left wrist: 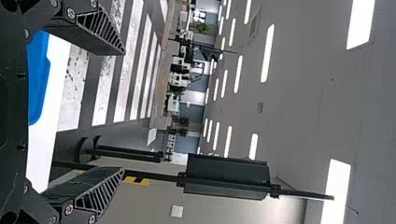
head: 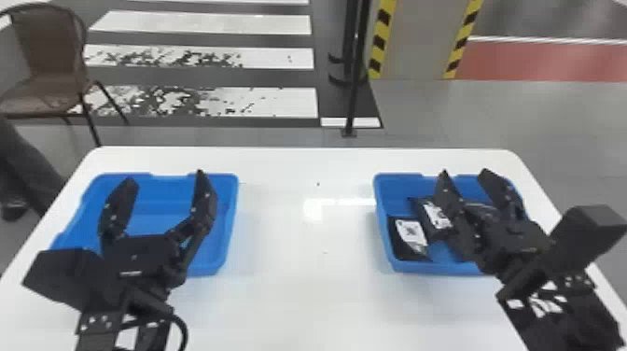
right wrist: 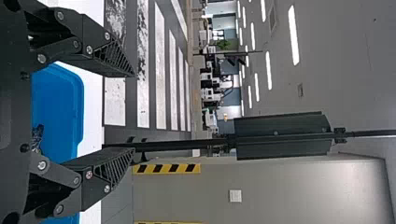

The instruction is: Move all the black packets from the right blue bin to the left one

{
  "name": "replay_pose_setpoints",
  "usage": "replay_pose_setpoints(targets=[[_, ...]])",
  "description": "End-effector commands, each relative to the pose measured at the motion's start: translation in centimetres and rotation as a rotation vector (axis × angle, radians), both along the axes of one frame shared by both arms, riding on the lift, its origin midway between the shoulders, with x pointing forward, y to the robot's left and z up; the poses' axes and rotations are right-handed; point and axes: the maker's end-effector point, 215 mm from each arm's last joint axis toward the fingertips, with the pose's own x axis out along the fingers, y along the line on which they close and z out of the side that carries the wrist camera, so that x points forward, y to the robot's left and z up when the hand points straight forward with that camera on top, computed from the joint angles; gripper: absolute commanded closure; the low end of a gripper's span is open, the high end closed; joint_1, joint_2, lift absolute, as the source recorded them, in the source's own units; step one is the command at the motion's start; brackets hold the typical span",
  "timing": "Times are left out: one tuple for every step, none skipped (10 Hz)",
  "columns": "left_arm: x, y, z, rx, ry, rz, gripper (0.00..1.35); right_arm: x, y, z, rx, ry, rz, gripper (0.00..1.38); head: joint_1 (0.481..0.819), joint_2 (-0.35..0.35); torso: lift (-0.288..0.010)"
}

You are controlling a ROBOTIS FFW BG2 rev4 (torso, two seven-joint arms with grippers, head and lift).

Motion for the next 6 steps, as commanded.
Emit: replay_pose_setpoints(targets=[[0.17,-0.06,-0.19,0.004,0.008,-0.005,0.16,0.0,0.0,-0.17,0.002,0.004,0.0,0.51,0.695,-0.035,-0.14],[0.15,-0.12,-0.09,0.01,0.004,-0.006,0.16,0.0,-0.01,-0.25,0.001,0.007,0.001,0.51,0.695,-0.036,-0.14],[0.15,-0.06,0.38,0.023,-0.01,-0.003,0.16,0.01,-0.05,-0.12,-0.005,0.005,0.0,0.51,0.695,-0.037,-0.14],[0.06,-0.07,0.43,0.039,-0.014,-0.002,0.16,0.01,-0.01,-0.43,-0.005,0.017,0.001,0.51,0.695,-0.037,-0.14],[0.06,-0.12,0.44,0.042,-0.014,-0.004,0.16,0.01,0.0,-0.44,-0.006,0.019,0.002,0.51,0.695,-0.037,-0.14],[0.07,-0.03,0.46,0.044,-0.015,-0.002,0.16,-0.07,0.02,-0.64,-0.008,0.024,0.003,0.51,0.695,-0.037,-0.14]])
